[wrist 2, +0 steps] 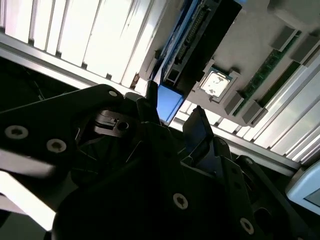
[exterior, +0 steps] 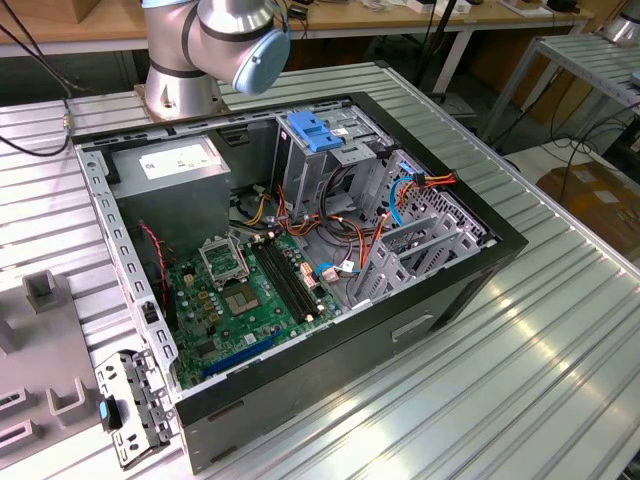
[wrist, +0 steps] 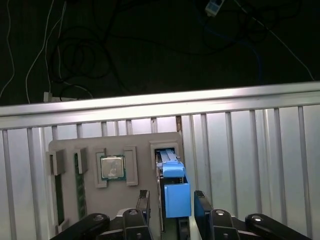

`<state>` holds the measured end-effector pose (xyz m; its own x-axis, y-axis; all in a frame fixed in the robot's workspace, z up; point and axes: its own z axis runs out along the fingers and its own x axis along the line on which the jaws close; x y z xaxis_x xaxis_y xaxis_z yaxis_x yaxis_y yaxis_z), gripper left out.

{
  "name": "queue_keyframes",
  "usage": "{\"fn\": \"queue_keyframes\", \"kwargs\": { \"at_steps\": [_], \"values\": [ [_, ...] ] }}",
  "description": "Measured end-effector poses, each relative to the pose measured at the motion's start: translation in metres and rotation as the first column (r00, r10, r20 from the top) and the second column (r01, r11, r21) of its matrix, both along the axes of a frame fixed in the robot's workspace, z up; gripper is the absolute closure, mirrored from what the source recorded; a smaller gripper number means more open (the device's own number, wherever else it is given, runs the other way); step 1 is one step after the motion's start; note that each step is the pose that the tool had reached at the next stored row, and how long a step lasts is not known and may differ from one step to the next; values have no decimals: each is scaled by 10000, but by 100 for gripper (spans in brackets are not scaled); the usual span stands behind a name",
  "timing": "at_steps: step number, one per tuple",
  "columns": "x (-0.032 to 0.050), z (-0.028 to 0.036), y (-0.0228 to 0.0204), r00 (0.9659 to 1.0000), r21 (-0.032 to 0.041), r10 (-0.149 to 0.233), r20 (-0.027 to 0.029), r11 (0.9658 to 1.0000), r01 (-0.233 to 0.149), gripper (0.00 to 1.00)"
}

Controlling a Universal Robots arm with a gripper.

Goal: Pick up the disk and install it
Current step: 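Pick up the disk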

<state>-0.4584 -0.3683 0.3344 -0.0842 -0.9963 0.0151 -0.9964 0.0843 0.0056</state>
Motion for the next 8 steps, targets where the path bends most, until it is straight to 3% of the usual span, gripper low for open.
{"fn": "queue_keyframes", "kwargs": {
  "at_steps": [8],
  "values": [
    [0, -144, 2, 10000, 47, -1, -2, 10000, 1, 52]
  ]
}}
